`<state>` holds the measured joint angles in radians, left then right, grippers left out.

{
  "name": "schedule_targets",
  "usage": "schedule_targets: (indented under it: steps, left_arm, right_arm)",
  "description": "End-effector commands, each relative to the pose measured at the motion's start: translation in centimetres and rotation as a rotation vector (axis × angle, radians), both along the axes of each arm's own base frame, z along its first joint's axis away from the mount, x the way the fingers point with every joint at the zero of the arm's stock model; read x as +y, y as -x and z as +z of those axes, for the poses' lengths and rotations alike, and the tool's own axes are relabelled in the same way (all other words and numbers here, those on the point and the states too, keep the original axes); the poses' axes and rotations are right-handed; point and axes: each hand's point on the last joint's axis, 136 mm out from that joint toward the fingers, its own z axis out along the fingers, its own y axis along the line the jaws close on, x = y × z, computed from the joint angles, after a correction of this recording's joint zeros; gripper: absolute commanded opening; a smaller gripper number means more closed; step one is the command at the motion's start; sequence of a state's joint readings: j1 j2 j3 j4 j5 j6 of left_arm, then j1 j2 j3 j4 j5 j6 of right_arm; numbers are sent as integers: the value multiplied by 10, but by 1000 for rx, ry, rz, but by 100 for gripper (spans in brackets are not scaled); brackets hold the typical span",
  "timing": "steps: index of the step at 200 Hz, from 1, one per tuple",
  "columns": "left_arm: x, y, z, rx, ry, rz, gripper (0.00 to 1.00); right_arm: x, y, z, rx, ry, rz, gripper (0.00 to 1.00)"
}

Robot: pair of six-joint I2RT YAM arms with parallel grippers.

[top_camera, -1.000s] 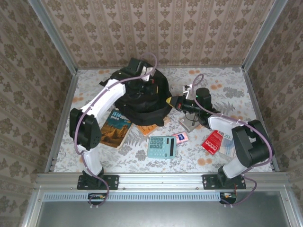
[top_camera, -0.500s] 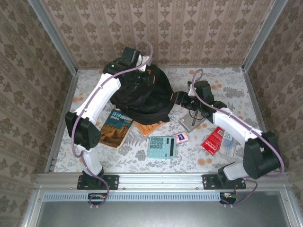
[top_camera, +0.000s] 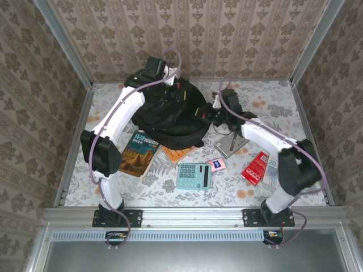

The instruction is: Pack the student bag

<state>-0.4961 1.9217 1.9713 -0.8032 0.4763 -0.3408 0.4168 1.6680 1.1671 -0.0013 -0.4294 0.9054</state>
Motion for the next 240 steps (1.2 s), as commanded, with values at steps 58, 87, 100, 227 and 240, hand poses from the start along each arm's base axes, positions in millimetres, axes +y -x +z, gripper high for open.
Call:
schedule_targets:
  steps: [58, 87, 100, 227, 240]
  left_arm:
    - [10, 9, 3, 39, 43, 18, 65]
    - [19, 10, 8, 15, 8, 29, 72]
    - [20, 10, 9, 11, 5, 28, 73]
    - [12, -18, -13, -15, -140, 34, 86]
    - [10, -20, -19, -2, -148, 31, 82]
  right_arm:
    - [42, -57, 25, -10, -444, 0, 0]
    - [45, -60, 43, -71, -526, 18, 0]
    - [48, -61, 45, -75, -528, 31, 0]
    - [60, -56, 50, -72, -502, 97, 0]
    - [60, -56, 50, -74, -502, 100, 0]
